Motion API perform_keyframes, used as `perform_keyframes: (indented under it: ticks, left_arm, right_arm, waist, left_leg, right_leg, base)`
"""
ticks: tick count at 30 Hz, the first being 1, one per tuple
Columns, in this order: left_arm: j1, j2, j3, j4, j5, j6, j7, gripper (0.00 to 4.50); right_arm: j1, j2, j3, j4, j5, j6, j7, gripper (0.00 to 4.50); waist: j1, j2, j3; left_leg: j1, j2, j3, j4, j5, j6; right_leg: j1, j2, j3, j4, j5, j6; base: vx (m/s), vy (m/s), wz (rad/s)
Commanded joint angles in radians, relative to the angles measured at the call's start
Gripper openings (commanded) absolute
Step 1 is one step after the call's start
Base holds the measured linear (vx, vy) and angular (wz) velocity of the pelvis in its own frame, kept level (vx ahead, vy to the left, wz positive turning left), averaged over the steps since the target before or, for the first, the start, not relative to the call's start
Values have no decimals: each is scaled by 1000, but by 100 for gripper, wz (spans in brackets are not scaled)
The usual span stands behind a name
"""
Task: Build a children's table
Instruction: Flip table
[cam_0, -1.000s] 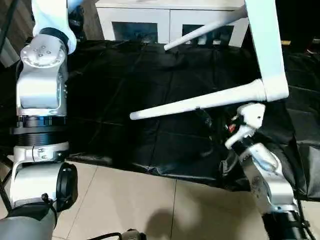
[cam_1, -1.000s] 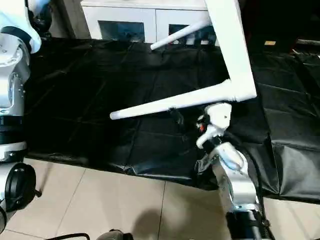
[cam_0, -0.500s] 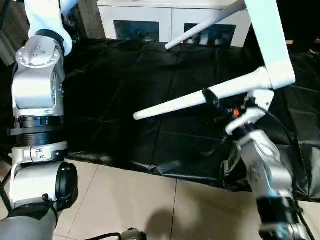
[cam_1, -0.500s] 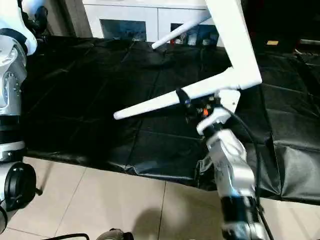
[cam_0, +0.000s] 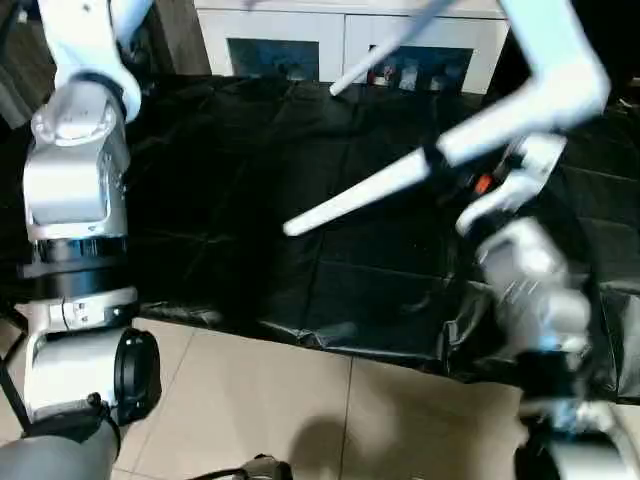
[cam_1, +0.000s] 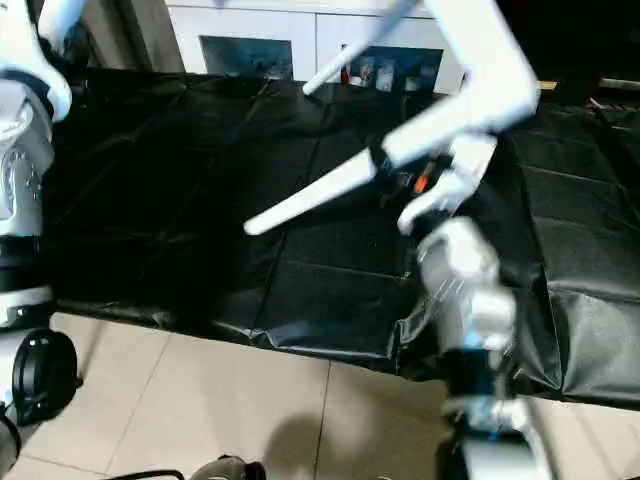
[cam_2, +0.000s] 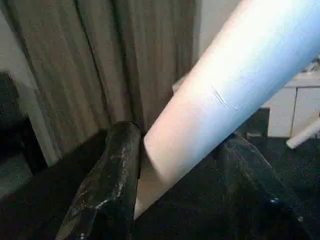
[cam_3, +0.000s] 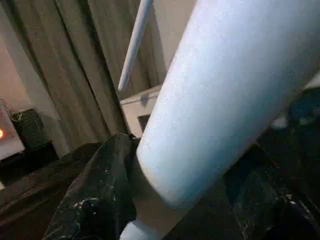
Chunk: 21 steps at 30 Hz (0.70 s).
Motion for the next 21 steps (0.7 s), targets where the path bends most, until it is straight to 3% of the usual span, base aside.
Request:
perform_keyframes:
  ticks: [1, 7, 11, 14, 17, 21]
  left_arm:
    - [18, -17, 6, -41, -55, -18, -29, 208]
    - [118, -33, -9, -87, -73, -55, -70, 187]
    - [192, -47, -24, -111, -83, -81, -83, 176]
    - [280, -57, -74, -122, -66, -115, -100, 163]
    - [297, -60, -86, -121, -58, -118, -102, 156]
    - [346, -59, -146, -86, -21, -152, -119, 148]
  right_arm:
    - [-58, -37, -10, -54, -50, -19, -5, 235]
    - [-93, -93, -11, -80, -78, -24, 1, 217]
    - [-98, -114, -10, -97, -87, -26, -6, 208]
    - [-64, -121, 15, -160, -127, -18, -18, 199]
    - [-52, -121, 26, -179, -141, -17, -25, 196]
    - [6, -122, 92, -269, -258, -14, -84, 189]
  waist:
    - [1, -23, -96]
    - [10, -27, -93]
    - [11, -30, -90]
    - [9, -34, -87]
    - [7, -35, -87]
    - [8, -35, -83]
  left_leg:
    - [47, 48, -19, -49, 96, 137]
    - [49, 50, -16, -48, 73, 127]
    - [51, 53, -16, -53, 33, 97]
    - [50, 53, -17, -55, 21, 84]
    - [51, 54, -17, -57, 14, 77]
    - [55, 56, -19, -60, 8, 52]
  right_leg:
    - [42, -41, 19, -33, 186, -288]
    - [38, -41, 22, -34, 160, -281]
    - [37, -40, 23, -37, 128, -267]
    - [37, -40, 24, -37, 132, -254]
    - [37, -40, 25, -38, 133, -247]
    - [35, -36, 26, -40, 133, -229]
  base:
    - [0, 0, 0]
    - [0, 0, 0]
    - [0, 0, 0]
    - [0, 0, 0]
    - [0, 0, 0]
    - [0, 0, 0]
